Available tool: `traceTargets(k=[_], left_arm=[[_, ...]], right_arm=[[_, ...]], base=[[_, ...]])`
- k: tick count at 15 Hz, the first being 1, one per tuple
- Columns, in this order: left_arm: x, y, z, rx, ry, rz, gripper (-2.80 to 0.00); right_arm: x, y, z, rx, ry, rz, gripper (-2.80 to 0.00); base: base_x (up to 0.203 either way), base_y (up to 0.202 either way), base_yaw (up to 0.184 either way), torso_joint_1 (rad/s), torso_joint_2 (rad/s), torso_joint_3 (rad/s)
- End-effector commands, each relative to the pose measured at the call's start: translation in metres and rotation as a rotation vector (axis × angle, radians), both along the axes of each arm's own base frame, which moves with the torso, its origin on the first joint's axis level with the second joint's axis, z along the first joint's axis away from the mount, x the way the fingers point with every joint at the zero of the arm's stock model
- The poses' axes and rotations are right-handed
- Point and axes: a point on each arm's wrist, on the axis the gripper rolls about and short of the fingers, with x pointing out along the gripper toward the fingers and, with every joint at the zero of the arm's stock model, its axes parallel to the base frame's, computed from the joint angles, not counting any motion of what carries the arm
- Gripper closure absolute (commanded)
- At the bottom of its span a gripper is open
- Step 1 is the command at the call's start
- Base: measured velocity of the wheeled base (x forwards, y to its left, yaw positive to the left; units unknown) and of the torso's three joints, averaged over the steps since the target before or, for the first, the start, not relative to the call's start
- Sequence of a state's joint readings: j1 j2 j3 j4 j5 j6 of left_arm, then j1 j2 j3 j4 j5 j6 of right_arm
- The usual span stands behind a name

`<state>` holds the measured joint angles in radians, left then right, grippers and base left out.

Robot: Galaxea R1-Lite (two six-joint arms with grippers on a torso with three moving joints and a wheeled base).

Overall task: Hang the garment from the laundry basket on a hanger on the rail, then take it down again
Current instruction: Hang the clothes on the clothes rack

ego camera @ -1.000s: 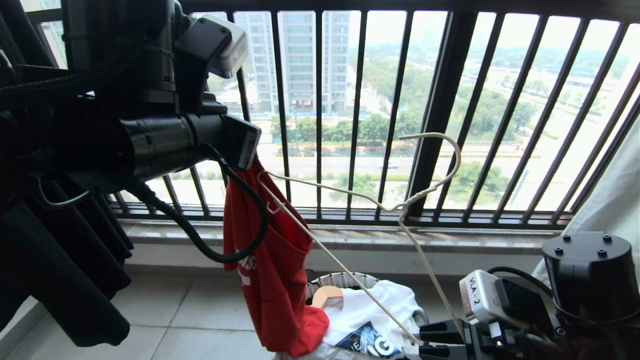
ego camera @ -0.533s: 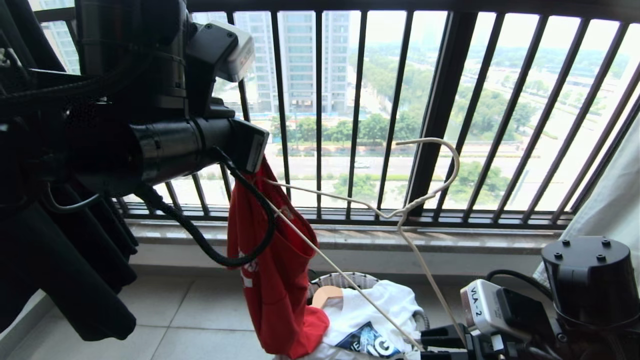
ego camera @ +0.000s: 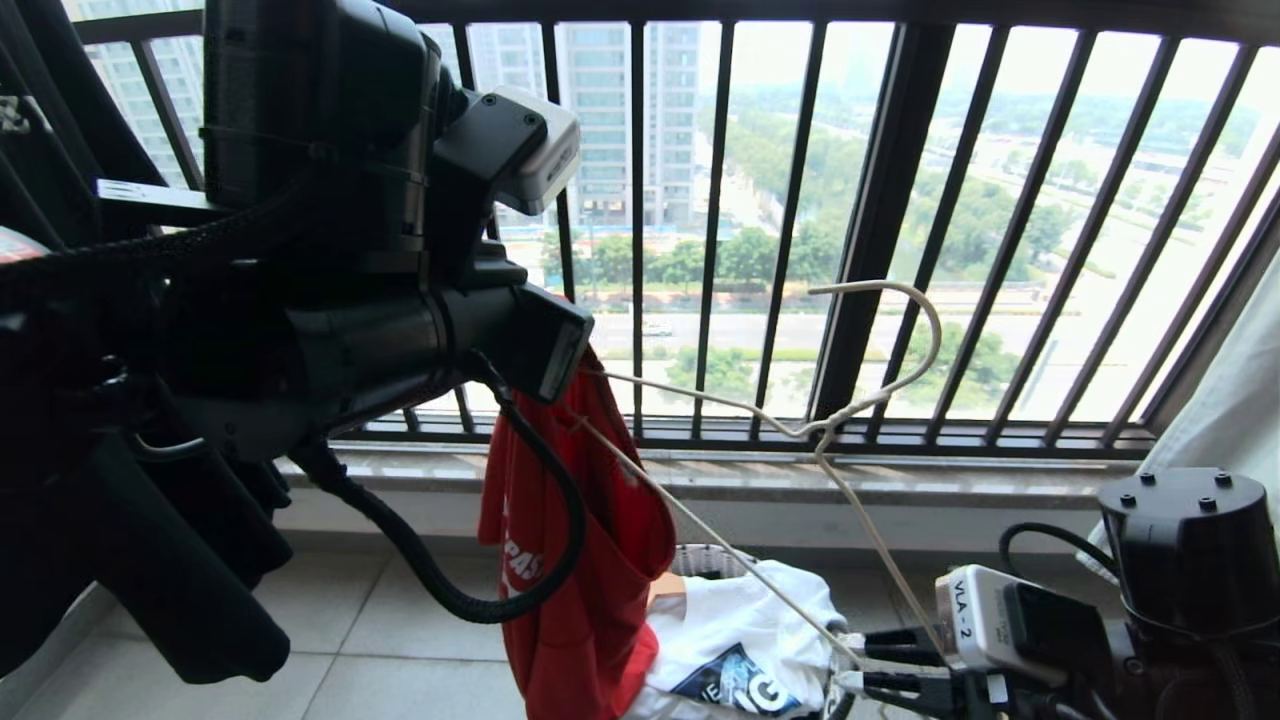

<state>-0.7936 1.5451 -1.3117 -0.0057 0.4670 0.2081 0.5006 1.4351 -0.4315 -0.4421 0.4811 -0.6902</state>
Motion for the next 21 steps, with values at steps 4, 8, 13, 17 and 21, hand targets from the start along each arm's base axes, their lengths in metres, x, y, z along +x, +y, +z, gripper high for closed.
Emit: traceTargets(k=[4,8,13,17,21], left_arm=[[-0.002,0.007,0.000,0.050,0.022,0.017,0.00],[-0.009,0.003,-0.003,0.072,0.041,-0.020,0.00],[-0.016,-0.012,-0.003,0.068,0.050,-0.078,0.00],[-0.005,-0.026,0.006,0.033,0.031,-0.078,0.00],[0.010,-0.039,0.005,0.029,0.014,-0.065,0.00]], right_arm=[[0.002,-0.013,-0.003,-0.037,-0.048,-0.024,0.00],[0.003,-0.018,-0.001,-0.035,-0.062,-0.050,0.00],[0.005,-0.019,0.003,-0.027,-0.074,-0.061,0.00],[0.000,-0.015,0.001,-0.028,-0.067,-0.028,0.00],[-0.003,-0.010,-0.001,-0.030,-0.057,0.004,0.00]], base=[[0.000,0.000,0.000,0.000,0.00,0.000],[0.000,0.000,0.000,0.000,0.00,0.000],[0.000,0.000,0.000,0.000,0.00,0.000],[0.000,0.000,0.000,0.000,0.00,0.000],[0.000,0.000,0.000,0.000,0.00,0.000]])
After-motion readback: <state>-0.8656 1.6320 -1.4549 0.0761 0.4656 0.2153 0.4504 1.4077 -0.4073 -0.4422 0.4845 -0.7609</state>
